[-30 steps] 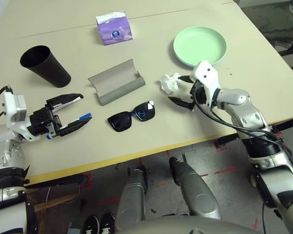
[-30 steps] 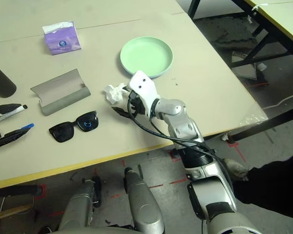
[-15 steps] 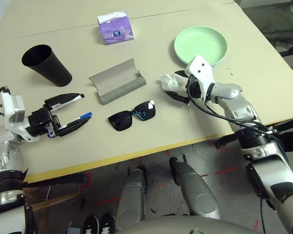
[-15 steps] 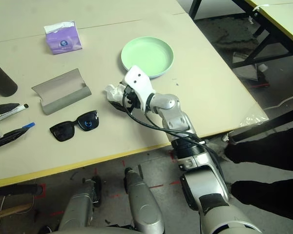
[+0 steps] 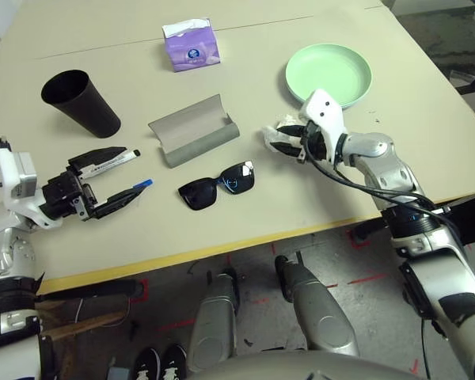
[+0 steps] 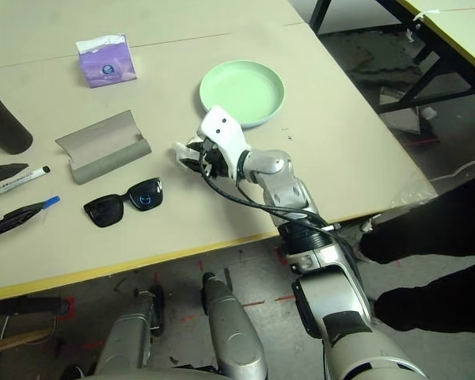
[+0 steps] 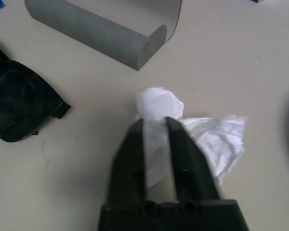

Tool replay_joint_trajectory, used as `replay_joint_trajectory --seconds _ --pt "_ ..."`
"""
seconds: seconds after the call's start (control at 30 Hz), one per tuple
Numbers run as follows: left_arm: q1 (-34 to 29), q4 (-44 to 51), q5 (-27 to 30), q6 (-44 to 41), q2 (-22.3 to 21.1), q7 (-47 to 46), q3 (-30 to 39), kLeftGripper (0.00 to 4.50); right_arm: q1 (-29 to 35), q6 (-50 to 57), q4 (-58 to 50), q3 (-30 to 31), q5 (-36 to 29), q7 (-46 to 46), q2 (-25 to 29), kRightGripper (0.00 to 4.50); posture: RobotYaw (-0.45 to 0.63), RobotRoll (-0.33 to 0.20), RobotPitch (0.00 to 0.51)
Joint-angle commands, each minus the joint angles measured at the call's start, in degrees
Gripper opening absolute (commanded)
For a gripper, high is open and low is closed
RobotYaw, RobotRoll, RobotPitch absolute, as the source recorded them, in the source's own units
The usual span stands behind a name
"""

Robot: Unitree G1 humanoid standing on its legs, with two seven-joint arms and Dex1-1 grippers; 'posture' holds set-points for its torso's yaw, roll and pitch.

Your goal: Organize and tidy the items on the table.

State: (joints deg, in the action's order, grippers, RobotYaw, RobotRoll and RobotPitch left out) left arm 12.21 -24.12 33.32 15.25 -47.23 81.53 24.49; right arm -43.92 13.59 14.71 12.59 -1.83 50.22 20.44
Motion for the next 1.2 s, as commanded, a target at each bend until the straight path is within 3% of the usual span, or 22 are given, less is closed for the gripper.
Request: replay_joint_trajectory --seconds 0.03,0.73,0.9,1.2 --pt "-1.26 1.09 0.45 -0.46 -0.21 0.05 0.99 4.5 -0.69 0.6 -0.71 -0.09 -0.63 0.86 0.41 0.04 -0.12 0.0 0.278" --pt "-1.56 -0.11 0.66 -0.35 -0.44 0.68 1.14 4.5 -2.53 1.0 -0.19 -1.57 -1.56 0.76 1.08 0.04 -0.13 0.0 0.282" --pt "-1.29 -0.36 0.53 -0.23 -0.01 0.76 0.76 4.5 -8.28 2.04 2.88 -5.4 -3.07 -0.22 2.22 0.04 -0.14 0.0 0.28" --pt "-1.46 -0.05 0.59 -0.29 0.24 0.77 0.74 4.5 -13.21 -2.0 10.26 -7.1 -1.7 -1.28 4.31 0.04 -0.14 0.0 0.281"
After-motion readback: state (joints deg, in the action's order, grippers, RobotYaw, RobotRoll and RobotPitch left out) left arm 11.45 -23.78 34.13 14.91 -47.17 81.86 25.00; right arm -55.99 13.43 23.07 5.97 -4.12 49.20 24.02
